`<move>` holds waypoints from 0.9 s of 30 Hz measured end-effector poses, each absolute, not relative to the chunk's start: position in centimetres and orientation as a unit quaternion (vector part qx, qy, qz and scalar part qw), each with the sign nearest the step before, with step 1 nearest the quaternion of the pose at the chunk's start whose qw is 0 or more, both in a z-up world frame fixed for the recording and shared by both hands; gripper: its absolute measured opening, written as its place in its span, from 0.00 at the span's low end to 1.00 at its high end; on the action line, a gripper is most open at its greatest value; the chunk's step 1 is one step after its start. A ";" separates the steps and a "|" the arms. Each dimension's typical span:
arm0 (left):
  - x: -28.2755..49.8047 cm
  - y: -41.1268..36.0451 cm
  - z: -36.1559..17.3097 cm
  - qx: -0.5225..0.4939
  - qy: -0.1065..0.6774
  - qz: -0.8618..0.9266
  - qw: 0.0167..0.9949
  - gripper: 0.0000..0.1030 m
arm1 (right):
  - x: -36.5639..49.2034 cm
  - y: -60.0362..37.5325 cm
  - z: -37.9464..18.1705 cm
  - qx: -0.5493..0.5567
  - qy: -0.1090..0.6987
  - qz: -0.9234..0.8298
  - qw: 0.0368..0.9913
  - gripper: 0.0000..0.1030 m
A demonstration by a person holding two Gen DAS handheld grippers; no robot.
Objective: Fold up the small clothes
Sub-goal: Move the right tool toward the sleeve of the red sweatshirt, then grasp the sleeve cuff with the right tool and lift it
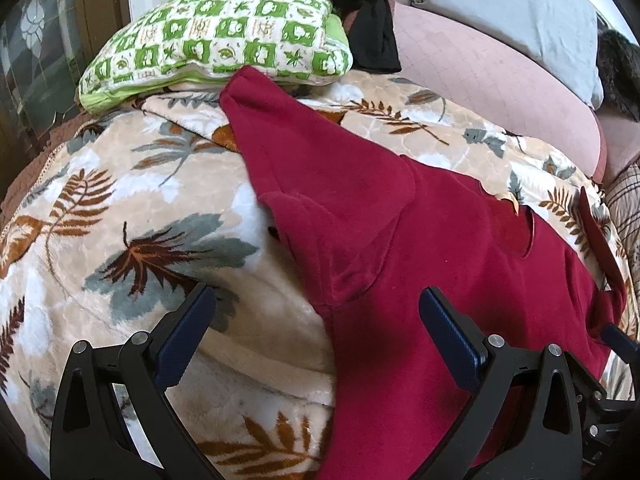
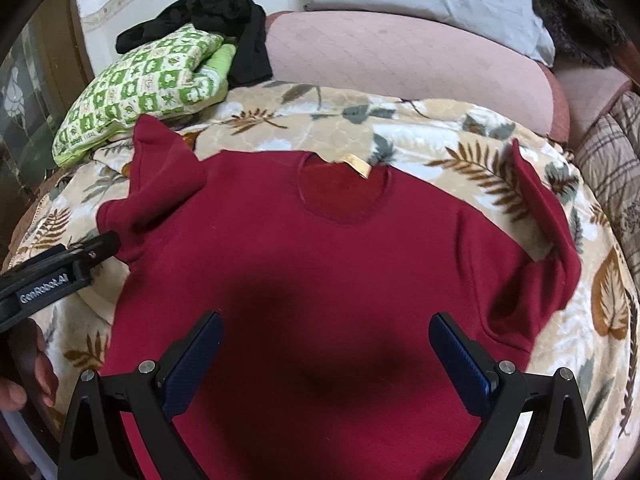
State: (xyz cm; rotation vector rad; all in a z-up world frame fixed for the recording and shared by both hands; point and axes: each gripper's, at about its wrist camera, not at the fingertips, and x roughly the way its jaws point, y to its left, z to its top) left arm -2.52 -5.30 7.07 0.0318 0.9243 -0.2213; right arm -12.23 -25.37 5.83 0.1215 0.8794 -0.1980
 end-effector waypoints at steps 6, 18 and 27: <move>-1.6 -4.5 6.5 0.008 0.450 -0.091 0.888 0.99 | -11.1 -24.5 6.0 0.048 0.436 -0.085 0.895 0.99; -0.2 -3.2 5.9 -0.005 0.460 -0.074 0.885 0.99 | -8.3 -22.8 6.4 0.043 0.431 -0.065 0.899 0.99; 0.2 -1.4 6.2 -0.026 0.458 -0.042 0.887 0.99 | -7.0 -22.3 7.3 0.051 0.432 -0.050 0.899 0.98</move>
